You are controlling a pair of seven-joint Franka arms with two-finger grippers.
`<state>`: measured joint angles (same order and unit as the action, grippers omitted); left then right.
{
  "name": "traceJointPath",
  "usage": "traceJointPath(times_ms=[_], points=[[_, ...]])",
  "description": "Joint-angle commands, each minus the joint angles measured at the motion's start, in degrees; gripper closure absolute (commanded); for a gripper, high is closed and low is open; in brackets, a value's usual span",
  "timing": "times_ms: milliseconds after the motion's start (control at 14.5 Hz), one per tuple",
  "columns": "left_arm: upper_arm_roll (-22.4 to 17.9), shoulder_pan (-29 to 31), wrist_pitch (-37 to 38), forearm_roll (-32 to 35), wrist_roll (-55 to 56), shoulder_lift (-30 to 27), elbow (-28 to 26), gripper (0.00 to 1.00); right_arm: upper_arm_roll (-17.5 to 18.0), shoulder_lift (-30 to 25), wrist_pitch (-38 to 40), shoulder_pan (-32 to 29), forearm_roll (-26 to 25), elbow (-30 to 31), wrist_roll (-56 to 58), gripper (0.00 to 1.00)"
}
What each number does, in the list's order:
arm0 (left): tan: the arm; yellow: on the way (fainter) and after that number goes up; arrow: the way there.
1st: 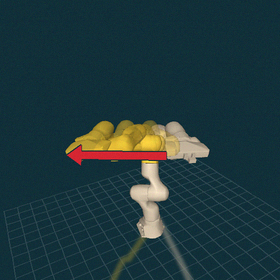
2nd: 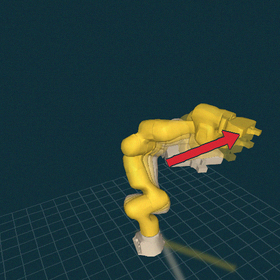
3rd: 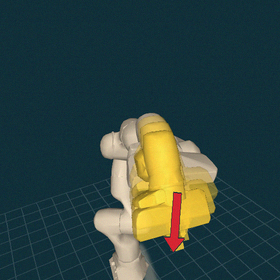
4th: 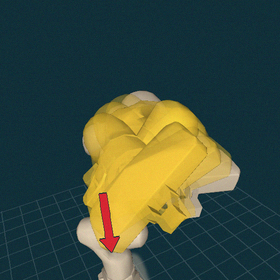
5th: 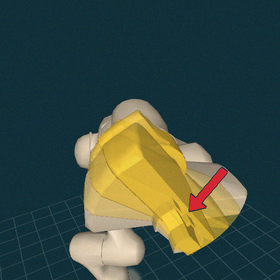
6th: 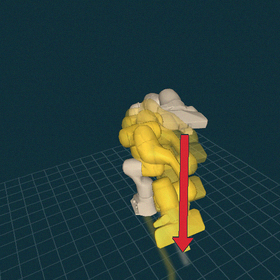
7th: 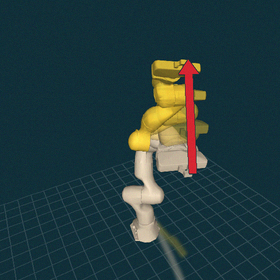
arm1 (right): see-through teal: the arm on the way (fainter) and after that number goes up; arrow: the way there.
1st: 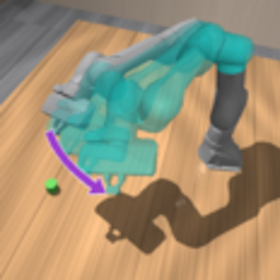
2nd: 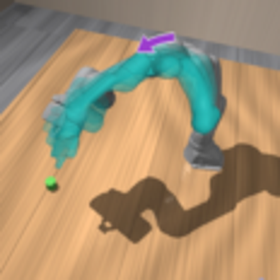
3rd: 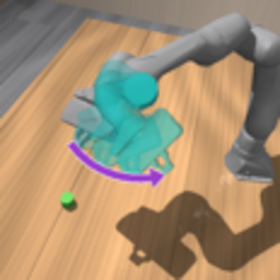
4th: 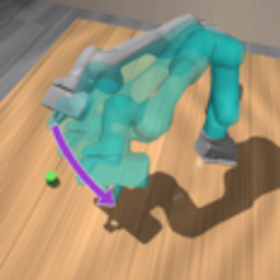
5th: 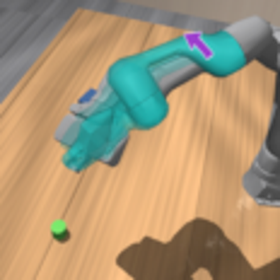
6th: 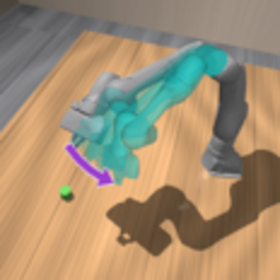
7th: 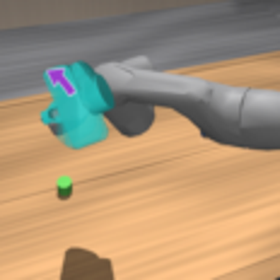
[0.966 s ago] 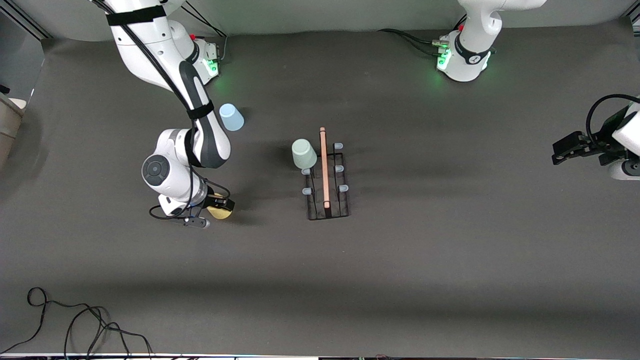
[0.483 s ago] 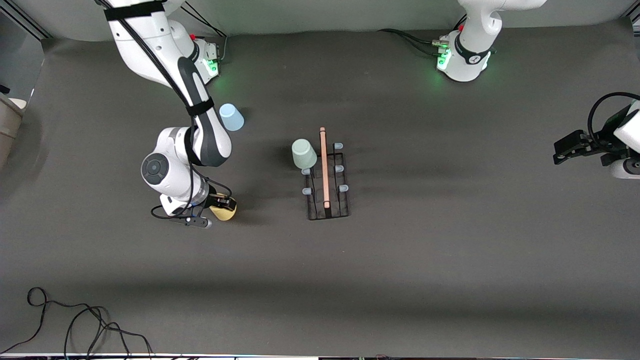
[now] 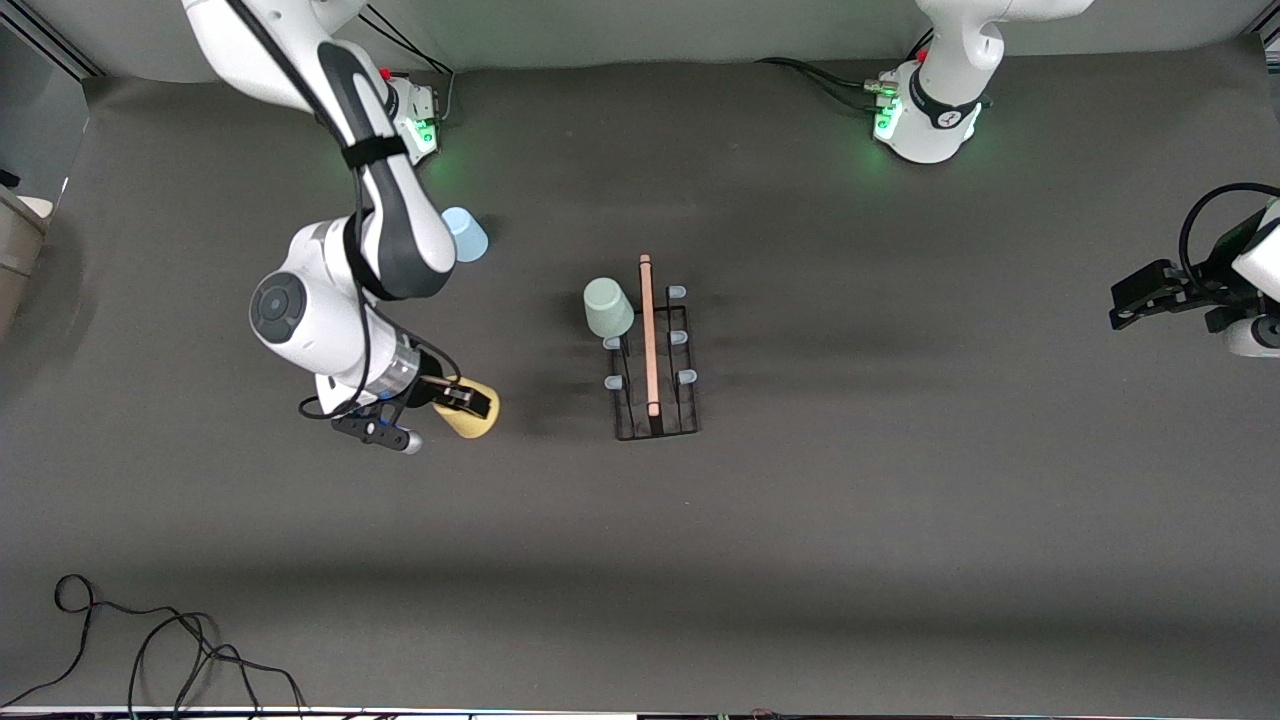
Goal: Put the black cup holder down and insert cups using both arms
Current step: 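Carry the yellow cup with the right gripper over the rack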
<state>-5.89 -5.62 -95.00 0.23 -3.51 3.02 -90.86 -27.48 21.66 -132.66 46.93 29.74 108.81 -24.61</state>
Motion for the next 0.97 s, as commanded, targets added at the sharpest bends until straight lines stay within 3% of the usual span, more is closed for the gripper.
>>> traceJointPath(times_ms=[0, 414, 897], points=[[-0.17, 0.0, 0.87, -0.84, -0.89, 0.32, 1.82, 0.0, -0.38, 2.85, 0.91, 3.68, 1.11, -6.14, -7.79, 1.0], [-0.26, -0.18, 1.13, 0.04, -0.09, 1.38, 2.96, 0.0, -0.47, 9.35, 0.82, 9.85, 0.32, -15.28, -21.78, 1.0], [-0.44, 0.17, 2.54, -0.84, 0.17, 1.56, 4.46, 0.0, -0.56, 13.75, 0.47, 13.09, 0.14, -17.76, -26.45, 1.0]])
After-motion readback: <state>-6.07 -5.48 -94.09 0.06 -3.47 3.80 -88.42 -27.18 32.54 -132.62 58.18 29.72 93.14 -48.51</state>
